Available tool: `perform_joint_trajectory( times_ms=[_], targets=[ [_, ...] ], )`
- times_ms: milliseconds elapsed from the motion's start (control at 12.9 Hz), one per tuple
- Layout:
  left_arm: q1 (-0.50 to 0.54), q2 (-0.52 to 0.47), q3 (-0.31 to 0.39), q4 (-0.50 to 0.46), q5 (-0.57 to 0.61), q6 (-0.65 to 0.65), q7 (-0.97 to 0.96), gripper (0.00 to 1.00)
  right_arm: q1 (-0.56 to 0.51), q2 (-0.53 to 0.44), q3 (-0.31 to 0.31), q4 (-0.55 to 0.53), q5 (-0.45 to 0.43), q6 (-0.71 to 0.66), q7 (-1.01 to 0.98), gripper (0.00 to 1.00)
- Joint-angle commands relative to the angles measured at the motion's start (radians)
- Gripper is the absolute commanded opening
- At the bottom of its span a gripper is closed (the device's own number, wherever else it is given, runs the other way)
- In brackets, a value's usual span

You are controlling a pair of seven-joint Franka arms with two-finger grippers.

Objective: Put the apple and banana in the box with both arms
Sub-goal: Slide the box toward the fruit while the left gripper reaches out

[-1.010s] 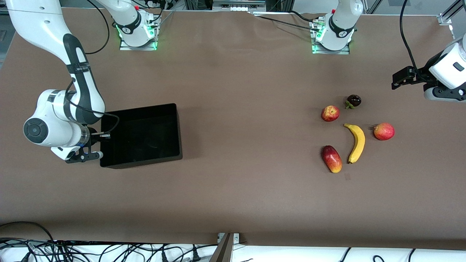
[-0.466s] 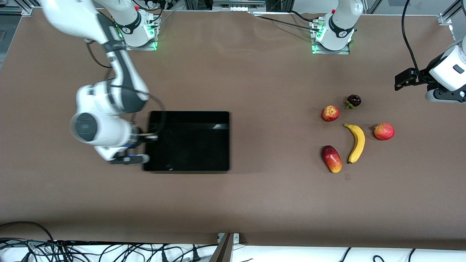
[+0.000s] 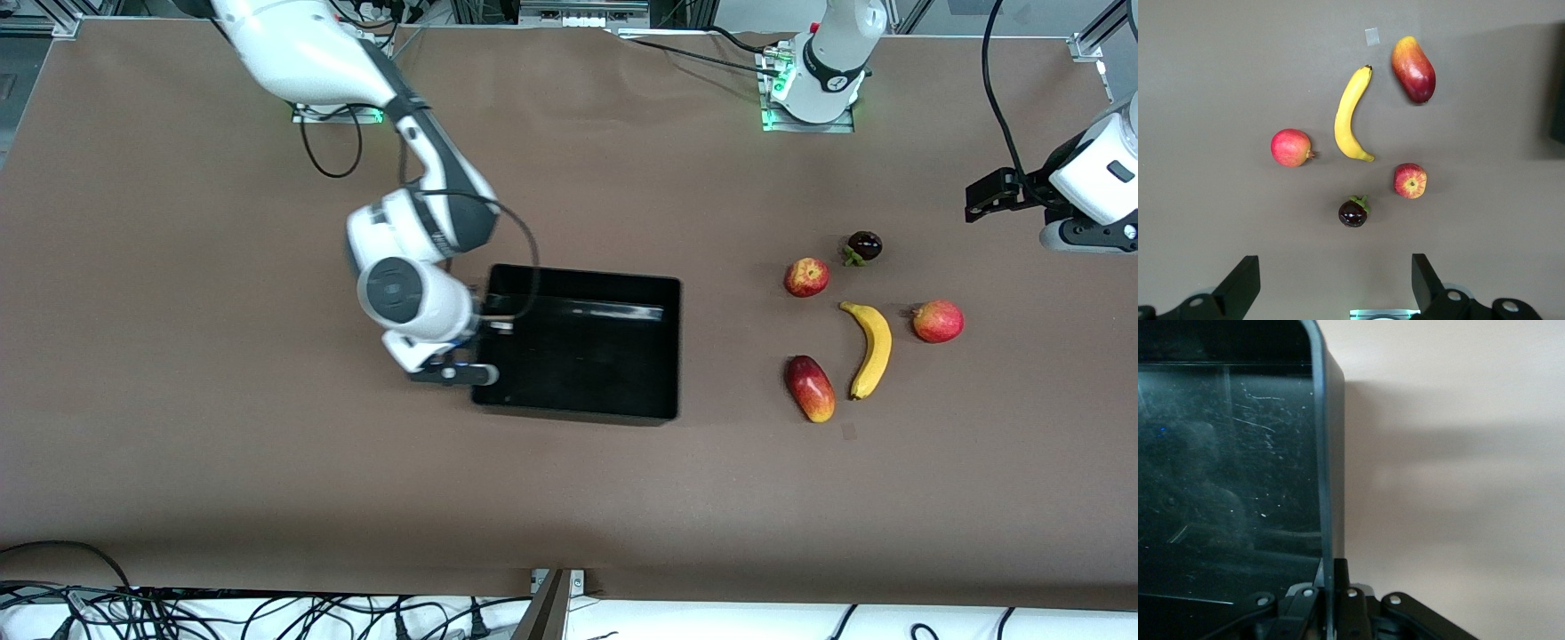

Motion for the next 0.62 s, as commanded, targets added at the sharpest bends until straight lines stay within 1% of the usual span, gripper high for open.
perform_joint_trajectory(
  times_ms=[0,233,311,544],
  targets=[
    [0.004,0.013,-0.004,-0.023,0.016,-0.010,-0.003,1.00,0.083,0.088,-0.008,0.089,0.023,0.064,0.090,0.00],
    [0.004,0.014,-0.004,-0.078,0.015,-0.013,-0.011,1.00,0.140,0.149,-0.008,0.151,0.023,0.087,0.141,0.00],
    [0.004,0.017,-0.004,-0.089,0.012,-0.010,-0.011,1.00,0.152,0.154,-0.007,0.154,0.023,0.087,0.146,0.00],
    [0.005,0.011,-0.004,-0.184,0.004,0.027,-0.011,1.00,0.191,0.163,-0.007,0.152,0.025,0.087,0.186,0.00]
  ],
)
